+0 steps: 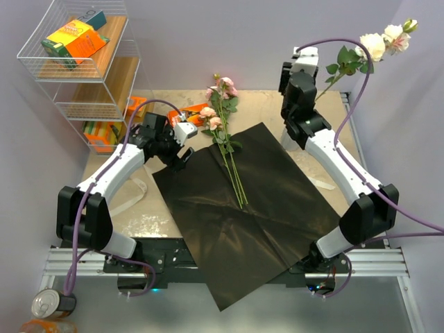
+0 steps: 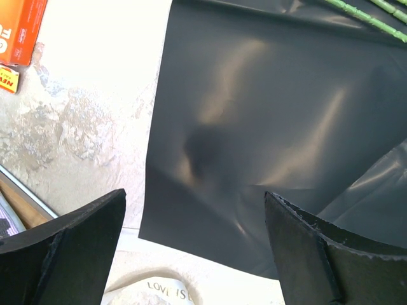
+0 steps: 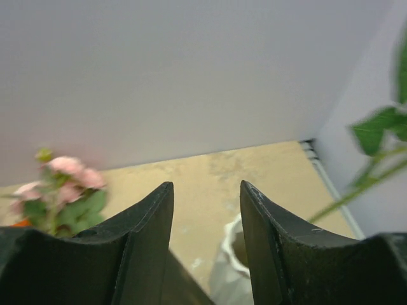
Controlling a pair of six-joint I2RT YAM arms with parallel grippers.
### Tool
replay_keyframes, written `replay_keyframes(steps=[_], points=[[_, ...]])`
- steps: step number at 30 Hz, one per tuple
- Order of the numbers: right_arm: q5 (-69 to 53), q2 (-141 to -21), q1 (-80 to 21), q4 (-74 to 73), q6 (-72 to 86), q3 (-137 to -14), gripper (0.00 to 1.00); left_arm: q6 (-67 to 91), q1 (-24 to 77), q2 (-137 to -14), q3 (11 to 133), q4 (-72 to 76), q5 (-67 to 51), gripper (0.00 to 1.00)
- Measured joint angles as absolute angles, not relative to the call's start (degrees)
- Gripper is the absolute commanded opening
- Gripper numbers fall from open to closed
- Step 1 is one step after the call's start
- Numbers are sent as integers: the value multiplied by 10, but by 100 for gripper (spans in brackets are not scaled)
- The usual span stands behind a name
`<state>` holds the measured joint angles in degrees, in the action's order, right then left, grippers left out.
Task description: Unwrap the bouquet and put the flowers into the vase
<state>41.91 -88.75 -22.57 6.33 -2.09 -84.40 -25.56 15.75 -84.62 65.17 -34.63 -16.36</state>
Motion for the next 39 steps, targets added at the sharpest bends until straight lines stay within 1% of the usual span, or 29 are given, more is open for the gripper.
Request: replay_keyframes(steps=[5,8,9,12,14,15,18,19,23,26,33,37,39], points=[[292,-879,-261,32,-13,-844,49,-251,157,-846,652,-347,-166,94],[220,-902,-282,2,-21,-858,42,-250,157,-846,652,-349,-166,94],[197,-919,-289,-12,-22,-870,34,-250,157,-846,652,-349,-165,94],[158,-980,-301,-43,-21,-910,25,-250,157,-846,652,-349,-165,94],[134,-1028,-305,-60,-16,-935,27,-249,157,-846,652,-349,-165,94],[122,-1052,-305,-70,-11,-943,34,-248,157,-846,651,-349,-165,94],[91,-1107,-305,-99,6,-948,42,-246,157,-846,649,-348,-165,94],[85,-1118,-308,-102,10,-941,43,-246,157,-846,647,-347,-165,94],[69,-1120,-326,-99,12,-874,45,-246,157,-846,638,-341,-165,94],[44,-1120,-343,-99,12,-854,45,-246,155,-846,638,-337,-166,94],[0,-1128,-368,-79,12,-856,44,-235,145,-859,638,-325,-169,94],[-3,-1177,-372,-70,14,-882,45,-226,123,-864,638,-320,-178,94],[-4,-1205,-372,-69,16,-894,47,-224,113,-864,639,-319,-181,94]])
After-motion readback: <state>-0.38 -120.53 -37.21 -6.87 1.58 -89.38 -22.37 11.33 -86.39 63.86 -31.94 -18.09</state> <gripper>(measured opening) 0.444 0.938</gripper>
